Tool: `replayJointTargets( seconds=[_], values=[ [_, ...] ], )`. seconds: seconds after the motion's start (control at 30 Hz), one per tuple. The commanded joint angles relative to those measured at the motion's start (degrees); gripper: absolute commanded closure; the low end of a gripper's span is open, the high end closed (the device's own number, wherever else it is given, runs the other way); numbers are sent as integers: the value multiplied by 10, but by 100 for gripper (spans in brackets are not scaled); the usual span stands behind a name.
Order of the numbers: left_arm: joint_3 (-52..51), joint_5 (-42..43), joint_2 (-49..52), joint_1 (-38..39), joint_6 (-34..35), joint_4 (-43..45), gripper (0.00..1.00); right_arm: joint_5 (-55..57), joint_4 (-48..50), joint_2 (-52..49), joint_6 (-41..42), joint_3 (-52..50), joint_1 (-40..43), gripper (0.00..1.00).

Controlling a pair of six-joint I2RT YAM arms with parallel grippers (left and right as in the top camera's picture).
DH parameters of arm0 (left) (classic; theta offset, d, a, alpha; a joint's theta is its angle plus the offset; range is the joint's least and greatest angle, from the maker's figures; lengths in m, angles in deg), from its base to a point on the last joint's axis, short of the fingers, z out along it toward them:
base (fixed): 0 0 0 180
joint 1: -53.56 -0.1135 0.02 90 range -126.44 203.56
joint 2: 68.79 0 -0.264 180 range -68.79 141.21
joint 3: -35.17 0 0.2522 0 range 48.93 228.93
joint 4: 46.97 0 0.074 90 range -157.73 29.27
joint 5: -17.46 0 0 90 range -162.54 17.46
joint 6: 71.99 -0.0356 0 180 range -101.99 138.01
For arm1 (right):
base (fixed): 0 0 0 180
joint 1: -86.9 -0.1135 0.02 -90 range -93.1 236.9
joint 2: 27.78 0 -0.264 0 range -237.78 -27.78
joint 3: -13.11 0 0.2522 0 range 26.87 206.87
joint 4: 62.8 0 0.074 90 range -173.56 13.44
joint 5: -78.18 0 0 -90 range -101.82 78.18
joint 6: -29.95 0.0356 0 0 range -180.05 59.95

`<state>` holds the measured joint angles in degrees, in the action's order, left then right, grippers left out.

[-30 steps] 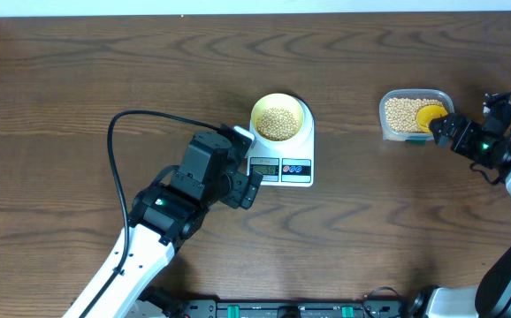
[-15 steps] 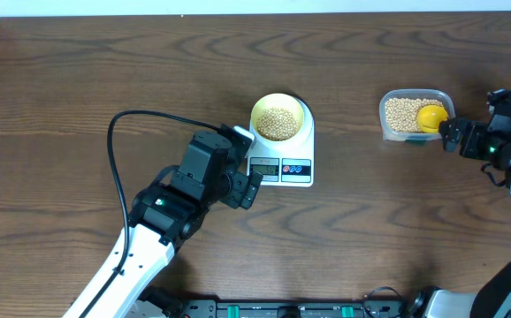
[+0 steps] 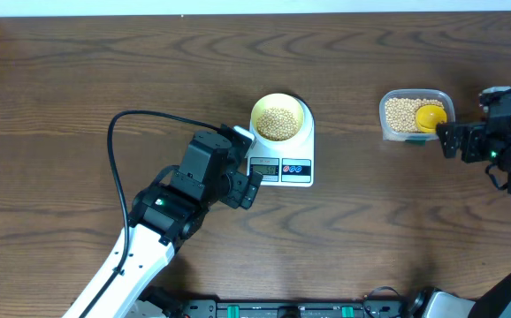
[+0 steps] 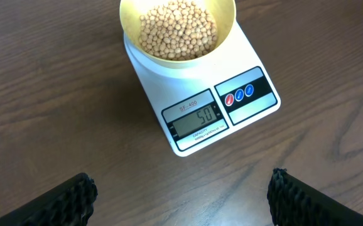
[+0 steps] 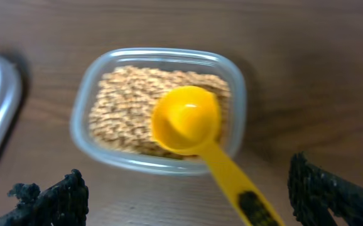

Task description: Scoop item into bowl and weigh 50g on scale

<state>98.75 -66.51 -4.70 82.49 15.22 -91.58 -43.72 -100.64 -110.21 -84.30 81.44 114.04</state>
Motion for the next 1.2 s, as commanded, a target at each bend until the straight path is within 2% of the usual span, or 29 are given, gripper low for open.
replayJointTargets(
  seconds=[0.0,0.2,0.23,0.27,1.17],
  values=[
    [0,-5,3,-2,5,1,11,-62,-15,13,-75,1,2,2],
    [0,-5,3,-2,5,1,11,-62,-25,13,-137,1,2,11],
    [0,-5,3,-2,5,1,11,-61,-25,13,-151,1,2,9],
    [0,-5,3,-2,5,1,11,-60,-25,13,-158,1,2,1],
    [0,-5,3,-2,5,1,11,-57,-24,13,-161,1,2,1]
  ],
)
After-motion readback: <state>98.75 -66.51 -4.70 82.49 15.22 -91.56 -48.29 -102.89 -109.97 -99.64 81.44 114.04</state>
